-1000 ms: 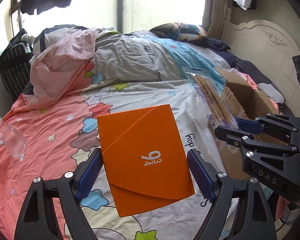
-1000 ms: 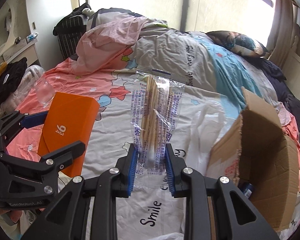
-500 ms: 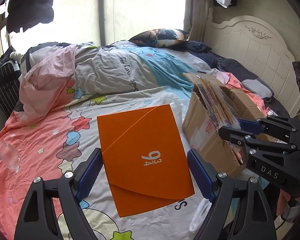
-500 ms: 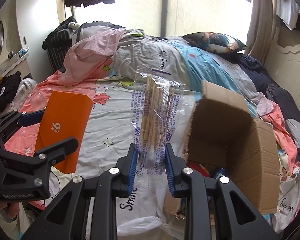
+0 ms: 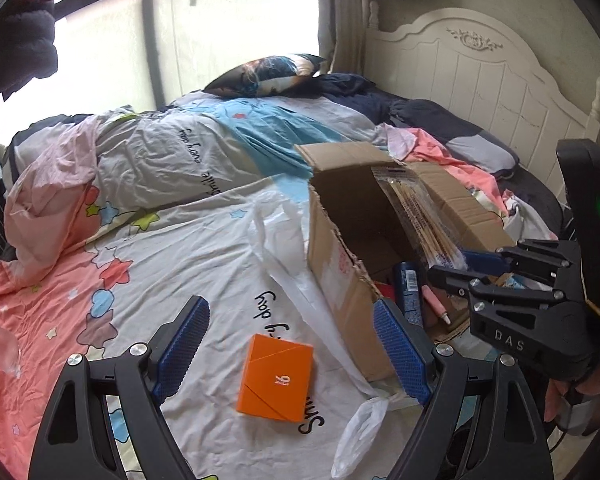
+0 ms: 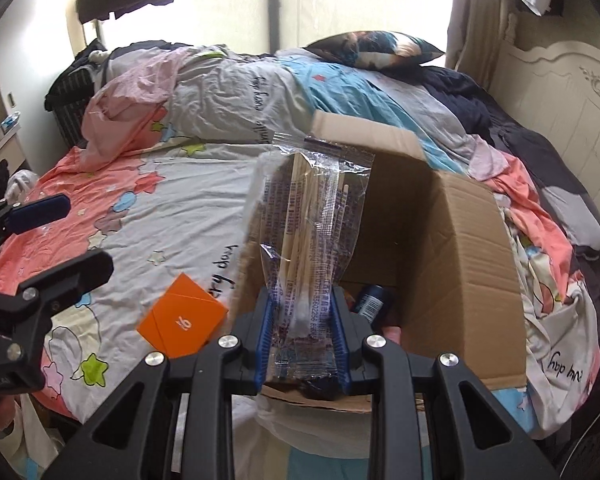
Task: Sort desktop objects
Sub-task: 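Lift the cotton swab pack with the right tool and carry it over the box, then lower the swab pack into the box and open the right tool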
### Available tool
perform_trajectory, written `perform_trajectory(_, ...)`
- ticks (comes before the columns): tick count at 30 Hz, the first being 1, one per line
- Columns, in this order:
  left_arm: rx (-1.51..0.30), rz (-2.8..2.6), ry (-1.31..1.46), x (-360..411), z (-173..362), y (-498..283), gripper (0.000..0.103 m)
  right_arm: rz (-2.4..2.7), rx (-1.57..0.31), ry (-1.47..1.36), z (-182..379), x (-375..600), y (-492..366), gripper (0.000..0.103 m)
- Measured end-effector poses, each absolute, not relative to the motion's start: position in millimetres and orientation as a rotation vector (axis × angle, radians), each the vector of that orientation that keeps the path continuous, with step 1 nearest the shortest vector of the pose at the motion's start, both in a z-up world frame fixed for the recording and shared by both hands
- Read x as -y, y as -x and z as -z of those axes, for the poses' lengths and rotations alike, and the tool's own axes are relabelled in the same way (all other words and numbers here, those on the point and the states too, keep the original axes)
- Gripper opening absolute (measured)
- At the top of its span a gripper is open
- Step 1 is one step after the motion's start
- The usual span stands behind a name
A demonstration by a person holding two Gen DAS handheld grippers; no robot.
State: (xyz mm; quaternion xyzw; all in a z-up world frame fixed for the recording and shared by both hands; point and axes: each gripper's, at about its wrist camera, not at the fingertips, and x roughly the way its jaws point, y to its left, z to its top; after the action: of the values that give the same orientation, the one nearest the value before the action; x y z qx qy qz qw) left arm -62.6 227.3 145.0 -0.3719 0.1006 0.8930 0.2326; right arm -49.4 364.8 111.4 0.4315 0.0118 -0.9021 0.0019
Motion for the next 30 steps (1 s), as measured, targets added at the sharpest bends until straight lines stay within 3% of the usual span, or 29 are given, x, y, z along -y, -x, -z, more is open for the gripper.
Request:
perform_trajectory(13,-0.291,-2.409,1.212,-217.5,-82.5,82.1,0.086,2.794,-0.062,-1.362,-98.7,-360.8,51.4,0.025)
perform_trajectory(30,-0.304,-2.333,1.284,-220.0,-47.3,83.4,0.086,2.783,-0.053,-1.446,-79.4,-368.5,53.3,0.025)
